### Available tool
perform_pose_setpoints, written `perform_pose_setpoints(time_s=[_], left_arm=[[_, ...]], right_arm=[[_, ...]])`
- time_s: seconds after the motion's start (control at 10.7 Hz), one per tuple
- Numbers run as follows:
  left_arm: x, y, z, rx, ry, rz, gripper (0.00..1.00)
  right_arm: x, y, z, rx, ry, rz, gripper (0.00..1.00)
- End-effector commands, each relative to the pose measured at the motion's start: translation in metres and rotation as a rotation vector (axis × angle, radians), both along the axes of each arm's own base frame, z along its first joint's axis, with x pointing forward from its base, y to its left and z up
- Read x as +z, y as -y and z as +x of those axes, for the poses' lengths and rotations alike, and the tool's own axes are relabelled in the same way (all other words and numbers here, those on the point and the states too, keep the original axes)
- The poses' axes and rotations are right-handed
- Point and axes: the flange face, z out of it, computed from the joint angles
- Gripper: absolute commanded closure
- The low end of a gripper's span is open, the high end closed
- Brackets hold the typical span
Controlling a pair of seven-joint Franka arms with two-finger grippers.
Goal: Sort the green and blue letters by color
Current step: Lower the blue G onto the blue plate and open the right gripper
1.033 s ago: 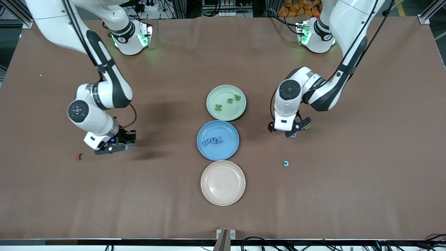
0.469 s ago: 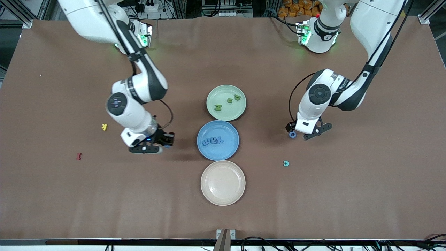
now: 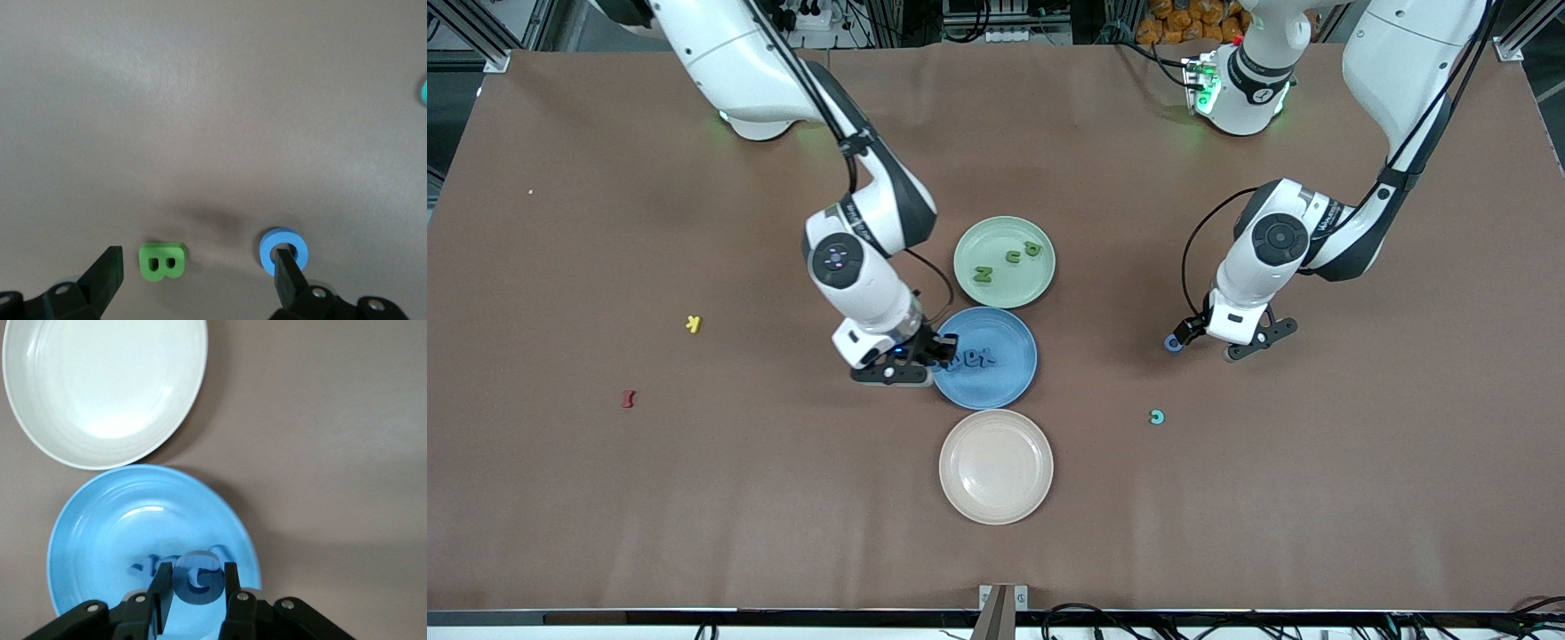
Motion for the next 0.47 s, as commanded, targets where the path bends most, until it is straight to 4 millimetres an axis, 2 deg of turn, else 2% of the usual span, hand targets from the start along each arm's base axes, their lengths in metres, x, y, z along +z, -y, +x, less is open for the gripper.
perform_pose_setpoints(time_s=[0.0, 0.09, 0.19, 0.38], left_arm=[[-0.0021, -0.0044, -0.0100, -0.020, 0.012, -0.003, 0.00], [-0.0048, -0.0089, -0.0134, -0.016, 0.003, 0.000, 0.00], [-0.0069, -0.0099, -0.0157, -0.020, -0.003, 0.002, 0.00], [-0.0093, -0.0122, -0.0157, -0.017, -0.008, 0.002, 0.00]], right_arm=[[-0.0125, -0.0409, -0.0012, -0.049, -0.011, 0.022, 0.74], [-0.0135, -0.0440, -0.0029, -0.068, -0.017, 0.024, 0.22], [-0.0124, -0.0450, -0.0035, -0.067, -0.020, 0.023, 0.00], [-0.0093, -0.0369, -0.0011, -0.044, -0.050, -0.008, 0.00]])
